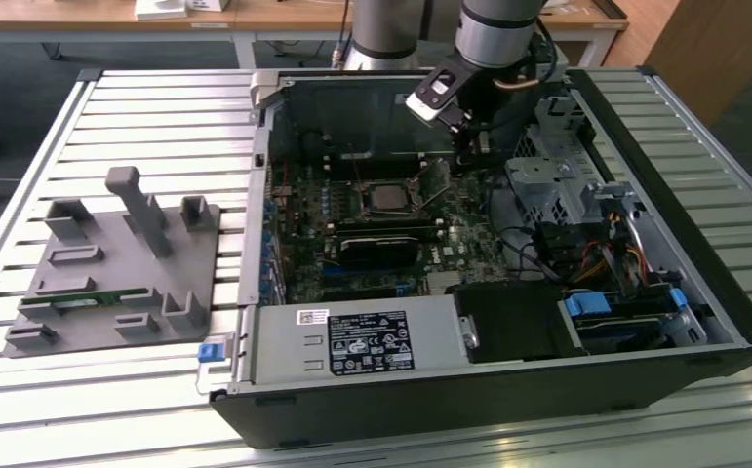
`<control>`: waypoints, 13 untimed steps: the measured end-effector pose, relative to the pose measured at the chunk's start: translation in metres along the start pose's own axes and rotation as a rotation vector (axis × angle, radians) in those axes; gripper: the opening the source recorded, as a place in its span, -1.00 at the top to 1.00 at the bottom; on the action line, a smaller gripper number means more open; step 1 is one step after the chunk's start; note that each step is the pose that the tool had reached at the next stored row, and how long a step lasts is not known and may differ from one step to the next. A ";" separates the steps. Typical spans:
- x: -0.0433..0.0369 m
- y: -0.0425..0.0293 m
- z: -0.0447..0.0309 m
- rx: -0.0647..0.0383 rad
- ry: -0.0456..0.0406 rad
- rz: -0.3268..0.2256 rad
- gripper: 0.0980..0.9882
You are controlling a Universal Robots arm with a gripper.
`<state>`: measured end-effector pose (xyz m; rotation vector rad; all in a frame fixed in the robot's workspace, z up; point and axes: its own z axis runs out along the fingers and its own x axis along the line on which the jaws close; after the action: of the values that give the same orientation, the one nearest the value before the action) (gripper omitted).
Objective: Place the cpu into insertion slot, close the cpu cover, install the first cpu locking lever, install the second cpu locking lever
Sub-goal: 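Close the cpu cover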
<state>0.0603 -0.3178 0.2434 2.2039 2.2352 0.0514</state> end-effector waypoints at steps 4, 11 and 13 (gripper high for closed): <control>0.0001 -0.0068 0.0001 0.000 0.0000 0.000 0.98; 0.0005 -0.0148 0.0006 0.000 0.0001 0.000 0.98; 0.0007 -0.0178 0.0008 0.000 0.0001 0.000 0.98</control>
<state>0.0426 -0.3173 0.2421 2.2039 2.2353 0.0515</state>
